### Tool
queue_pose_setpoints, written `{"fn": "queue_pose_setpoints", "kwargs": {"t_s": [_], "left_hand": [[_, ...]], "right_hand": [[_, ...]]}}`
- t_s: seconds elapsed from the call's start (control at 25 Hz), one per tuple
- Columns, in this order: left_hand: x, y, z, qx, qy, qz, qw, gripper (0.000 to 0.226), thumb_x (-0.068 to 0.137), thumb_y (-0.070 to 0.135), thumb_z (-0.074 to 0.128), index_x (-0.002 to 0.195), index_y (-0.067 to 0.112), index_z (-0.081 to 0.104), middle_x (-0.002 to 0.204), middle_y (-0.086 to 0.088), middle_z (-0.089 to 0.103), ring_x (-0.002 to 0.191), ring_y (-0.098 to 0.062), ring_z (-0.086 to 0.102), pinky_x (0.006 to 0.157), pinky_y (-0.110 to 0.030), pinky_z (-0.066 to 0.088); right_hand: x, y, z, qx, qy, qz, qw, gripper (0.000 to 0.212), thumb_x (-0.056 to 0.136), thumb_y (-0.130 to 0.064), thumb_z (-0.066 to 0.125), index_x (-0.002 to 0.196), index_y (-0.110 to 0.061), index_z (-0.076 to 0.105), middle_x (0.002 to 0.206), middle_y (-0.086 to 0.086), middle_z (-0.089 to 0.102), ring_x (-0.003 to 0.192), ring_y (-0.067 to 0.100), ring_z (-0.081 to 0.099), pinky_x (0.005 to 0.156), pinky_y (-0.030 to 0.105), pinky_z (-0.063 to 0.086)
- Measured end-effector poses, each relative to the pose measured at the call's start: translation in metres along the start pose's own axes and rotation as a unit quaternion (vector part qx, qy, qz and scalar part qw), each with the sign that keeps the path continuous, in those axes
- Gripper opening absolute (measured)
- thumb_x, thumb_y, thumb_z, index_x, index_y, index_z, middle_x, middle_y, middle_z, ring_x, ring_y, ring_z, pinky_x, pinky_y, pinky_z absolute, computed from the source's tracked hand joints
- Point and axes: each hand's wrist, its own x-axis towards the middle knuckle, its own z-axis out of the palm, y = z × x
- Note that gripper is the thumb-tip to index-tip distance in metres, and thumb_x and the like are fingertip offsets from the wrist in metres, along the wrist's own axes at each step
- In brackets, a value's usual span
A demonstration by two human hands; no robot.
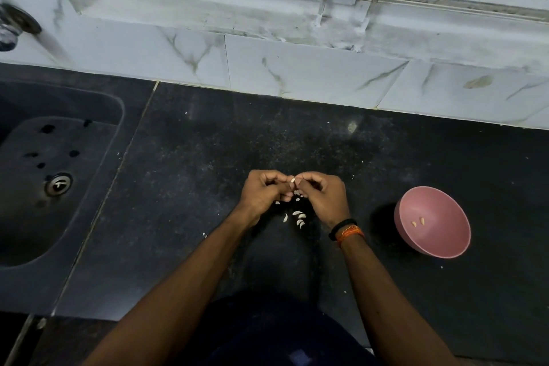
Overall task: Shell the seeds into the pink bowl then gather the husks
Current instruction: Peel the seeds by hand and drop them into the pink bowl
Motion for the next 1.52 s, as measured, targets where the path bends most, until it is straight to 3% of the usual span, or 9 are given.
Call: {"fn": "queue_pose_setpoints", "kwargs": {"t_s": [0.2, 0.48, 0.72, 0.88, 1.12, 1.24, 1.32, 1.52], "left_hand": [[0.0, 0.0, 0.0, 0.033, -0.004, -0.003, 0.999, 0.009, 0.086, -0.005, 0.072, 0.094, -0.004, 0.076, 0.085, -0.018, 0.075, 0.067, -0.021, 0.069, 0.067, -0.029, 0.059], [0.005, 0.008, -0.004, 0.084, -0.026, -0.015, 0.996, 0.009, 0.085, -0.007, 0.069, 0.091, -0.006, 0.076, 0.082, -0.025, 0.072, 0.065, -0.022, 0.065, 0.06, -0.026, 0.055], [0.01, 0.009, -0.009, 0.182, -0.046, -0.023, 0.982, 0.003, 0.086, 0.006, 0.076, 0.087, 0.005, 0.079, 0.077, -0.016, 0.074, 0.067, -0.02, 0.068, 0.065, -0.03, 0.058], [0.012, 0.017, -0.008, 0.245, -0.048, -0.018, 0.968, 0.007, 0.084, 0.006, 0.075, 0.084, 0.012, 0.08, 0.075, -0.006, 0.076, 0.068, -0.019, 0.071, 0.072, -0.033, 0.062], [0.011, 0.022, -0.007, 0.246, -0.052, 0.01, 0.968, 0.008, 0.086, 0.009, 0.076, 0.088, 0.015, 0.081, 0.076, 0.0, 0.077, 0.069, -0.017, 0.074, 0.072, -0.029, 0.062], [0.009, 0.022, -0.005, 0.223, -0.042, 0.025, 0.974, 0.01, 0.086, 0.005, 0.076, 0.091, 0.012, 0.08, 0.076, -0.002, 0.077, 0.067, -0.013, 0.073, 0.067, -0.023, 0.059], [0.01, 0.02, -0.005, 0.2, -0.032, 0.035, 0.979, 0.011, 0.085, 0.003, 0.077, 0.091, 0.012, 0.079, 0.078, -0.004, 0.077, 0.07, -0.016, 0.074, 0.068, -0.027, 0.06], [0.01, 0.018, -0.004, 0.188, -0.007, 0.056, 0.981, 0.017, 0.084, 0.003, 0.078, 0.088, 0.019, 0.078, 0.082, -0.003, 0.077, 0.071, -0.019, 0.075, 0.072, -0.032, 0.061]], "right_hand": [[0.001, 0.002, -0.002, -0.127, 0.003, -0.066, 0.99, 0.01, 0.092, -0.016, 0.07, 0.096, -0.018, 0.079, 0.09, -0.006, 0.072, 0.083, 0.005, 0.068, 0.079, 0.027, 0.056], [0.003, 0.0, -0.008, -0.195, -0.023, -0.132, 0.972, 0.01, 0.093, -0.016, 0.068, 0.096, -0.016, 0.078, 0.087, -0.004, 0.069, 0.075, 0.007, 0.062, 0.071, 0.02, 0.048], [0.0, 0.005, -0.006, -0.232, -0.03, -0.153, 0.96, 0.01, 0.093, -0.018, 0.067, 0.096, -0.016, 0.076, 0.087, -0.004, 0.067, 0.075, 0.008, 0.058, 0.07, 0.021, 0.043], [-0.004, 0.008, -0.002, -0.238, -0.013, -0.161, 0.958, 0.008, 0.092, -0.016, 0.069, 0.097, -0.014, 0.075, 0.091, 0.0, 0.07, 0.079, 0.012, 0.063, 0.071, 0.026, 0.049], [-0.004, 0.008, 0.001, -0.149, 0.021, -0.092, 0.984, 0.009, 0.093, -0.015, 0.069, 0.095, -0.015, 0.078, 0.088, -0.005, 0.071, 0.079, 0.005, 0.065, 0.073, 0.013, 0.046], [-0.003, 0.006, 0.003, -0.061, 0.032, -0.038, 0.997, 0.009, 0.092, -0.012, 0.069, 0.091, -0.015, 0.078, 0.086, -0.005, 0.074, 0.076, 0.01, 0.07, 0.074, 0.024, 0.056], [-0.002, 0.004, 0.005, 0.023, 0.037, 0.012, 0.999, 0.012, 0.092, -0.008, 0.069, 0.09, -0.015, 0.079, 0.082, -0.001, 0.076, 0.071, 0.016, 0.072, 0.072, 0.032, 0.06], [0.0, -0.001, 0.007, 0.116, 0.026, 0.063, 0.991, 0.015, 0.093, -0.005, 0.067, 0.087, -0.013, 0.077, 0.08, 0.006, 0.076, 0.068, 0.013, 0.067, 0.066, 0.031, 0.056]]}}
